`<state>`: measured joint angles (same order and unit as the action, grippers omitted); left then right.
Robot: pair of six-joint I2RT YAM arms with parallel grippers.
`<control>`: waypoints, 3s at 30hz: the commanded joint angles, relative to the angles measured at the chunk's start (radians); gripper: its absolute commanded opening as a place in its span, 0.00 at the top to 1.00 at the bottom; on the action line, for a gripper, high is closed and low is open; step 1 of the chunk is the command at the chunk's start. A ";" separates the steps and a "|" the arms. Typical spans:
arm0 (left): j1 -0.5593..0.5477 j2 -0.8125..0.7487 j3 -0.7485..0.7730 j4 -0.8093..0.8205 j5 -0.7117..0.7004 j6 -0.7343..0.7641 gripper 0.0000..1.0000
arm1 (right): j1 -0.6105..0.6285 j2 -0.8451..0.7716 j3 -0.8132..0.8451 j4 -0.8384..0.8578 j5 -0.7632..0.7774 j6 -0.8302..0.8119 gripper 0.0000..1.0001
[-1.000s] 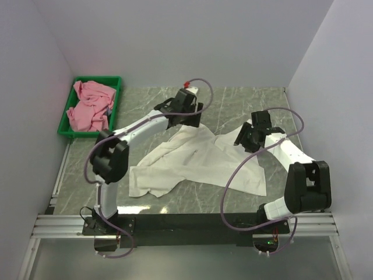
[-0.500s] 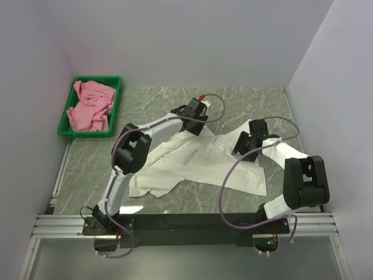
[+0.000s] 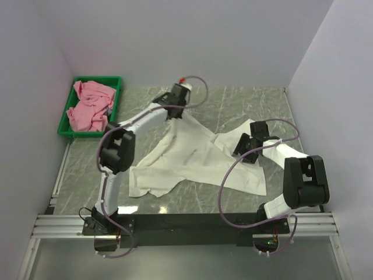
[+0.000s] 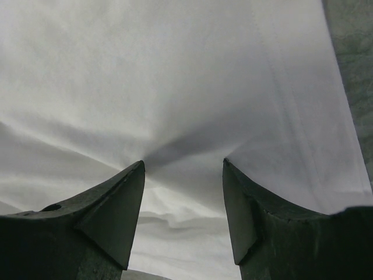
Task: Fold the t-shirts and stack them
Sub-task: Flatten the tshirt out
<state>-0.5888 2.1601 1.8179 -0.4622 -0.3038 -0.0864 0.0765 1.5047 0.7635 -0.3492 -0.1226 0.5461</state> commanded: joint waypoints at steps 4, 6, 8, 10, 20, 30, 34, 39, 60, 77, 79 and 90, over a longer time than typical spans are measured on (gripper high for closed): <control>0.196 -0.213 -0.072 0.082 -0.081 -0.019 0.99 | -0.018 -0.014 -0.001 -0.004 0.063 -0.005 0.37; 0.236 -0.192 -0.072 0.089 -0.064 -0.032 0.99 | -0.018 -0.038 0.057 -0.014 0.095 -0.009 0.36; 0.253 -0.148 -0.060 0.099 -0.061 -0.047 0.99 | -0.018 -0.055 0.098 -0.037 0.118 -0.012 0.36; 0.280 -0.108 -0.058 0.118 -0.061 -0.062 0.99 | -0.018 -0.061 0.155 -0.062 0.153 -0.018 0.35; 0.343 -0.126 -0.117 0.134 -0.014 -0.125 0.99 | -0.020 0.080 0.381 -0.065 0.185 -0.092 0.35; 0.369 -0.163 -0.172 0.125 0.015 -0.150 0.99 | -0.037 0.385 0.677 -0.062 0.126 -0.144 0.34; 0.383 -0.174 -0.192 0.135 0.028 -0.153 0.99 | -0.046 0.489 0.749 -0.057 0.071 -0.155 0.34; 0.397 -0.177 -0.209 0.138 0.035 -0.157 0.99 | -0.049 0.592 0.868 -0.083 0.028 -0.169 0.34; 0.524 -0.351 -0.236 0.017 -0.001 -0.292 0.99 | -0.115 0.358 0.871 -0.096 0.121 -0.158 1.00; 0.544 -0.910 -0.902 -0.049 0.255 -0.594 0.99 | -0.175 -0.210 -0.027 -0.060 0.116 0.138 1.00; 0.544 -1.023 -1.030 -0.023 0.264 -0.665 0.99 | -0.176 -0.297 -0.087 -0.053 0.121 0.166 0.97; 0.544 -1.257 -1.260 -0.021 0.273 -0.725 0.99 | -0.127 -0.451 -0.118 -0.054 0.198 0.092 0.46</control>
<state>-0.0490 0.9028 0.5316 -0.5117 -0.0380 -0.8101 -0.0799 1.0718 0.5655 -0.4393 0.0174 0.6830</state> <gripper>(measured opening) 0.030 0.527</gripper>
